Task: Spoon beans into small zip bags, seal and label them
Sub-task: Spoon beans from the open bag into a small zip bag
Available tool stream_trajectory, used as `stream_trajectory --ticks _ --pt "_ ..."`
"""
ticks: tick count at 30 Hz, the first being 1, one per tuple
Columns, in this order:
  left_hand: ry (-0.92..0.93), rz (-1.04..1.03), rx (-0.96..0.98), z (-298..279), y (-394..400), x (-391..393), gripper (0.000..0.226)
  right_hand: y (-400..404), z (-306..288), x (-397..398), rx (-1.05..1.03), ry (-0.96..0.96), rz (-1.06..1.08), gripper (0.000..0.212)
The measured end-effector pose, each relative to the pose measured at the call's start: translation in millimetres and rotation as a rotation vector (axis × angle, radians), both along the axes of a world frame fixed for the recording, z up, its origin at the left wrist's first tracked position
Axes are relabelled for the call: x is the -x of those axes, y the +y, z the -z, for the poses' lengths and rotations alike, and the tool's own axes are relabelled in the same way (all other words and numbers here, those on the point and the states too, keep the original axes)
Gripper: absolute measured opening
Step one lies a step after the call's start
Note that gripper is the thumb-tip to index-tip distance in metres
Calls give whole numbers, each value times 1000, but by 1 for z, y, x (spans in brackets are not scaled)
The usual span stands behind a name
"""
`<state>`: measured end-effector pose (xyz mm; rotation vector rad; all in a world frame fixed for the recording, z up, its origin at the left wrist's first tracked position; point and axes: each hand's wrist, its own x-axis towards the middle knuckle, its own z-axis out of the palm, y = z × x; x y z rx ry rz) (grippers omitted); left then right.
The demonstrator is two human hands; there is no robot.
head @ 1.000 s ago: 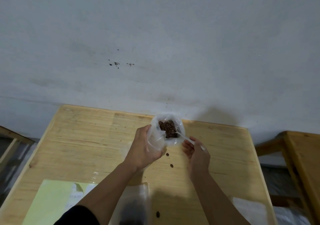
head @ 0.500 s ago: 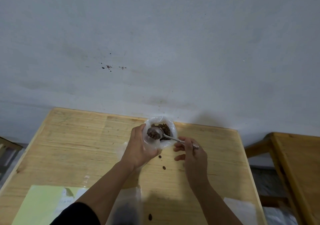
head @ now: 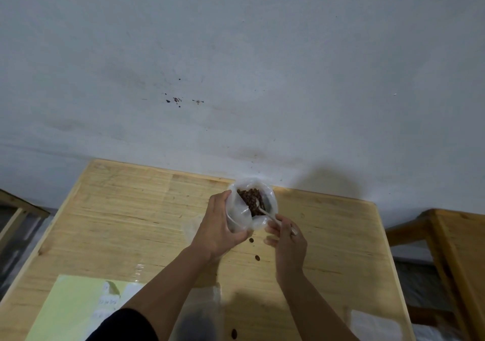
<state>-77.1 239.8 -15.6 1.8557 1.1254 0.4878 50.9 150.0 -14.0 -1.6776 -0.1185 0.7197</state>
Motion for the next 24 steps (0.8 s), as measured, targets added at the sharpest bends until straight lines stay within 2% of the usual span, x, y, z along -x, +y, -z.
stream_trajectory --ticks 3,6,21,24 --pt "-6 -6 4 1 1 1 104 6 -5 -2 -72 251 84 21" --pt "-3 -10 5 1 3 2 103 3 -15 -4 -124 289 128 23" --pt "7 -2 11 2 7 0 105 -20 -61 -5 -131 166 3 28" --pt "0 -2 19 3 9 0 105 -22 -64 0 -130 -26 -127 27"
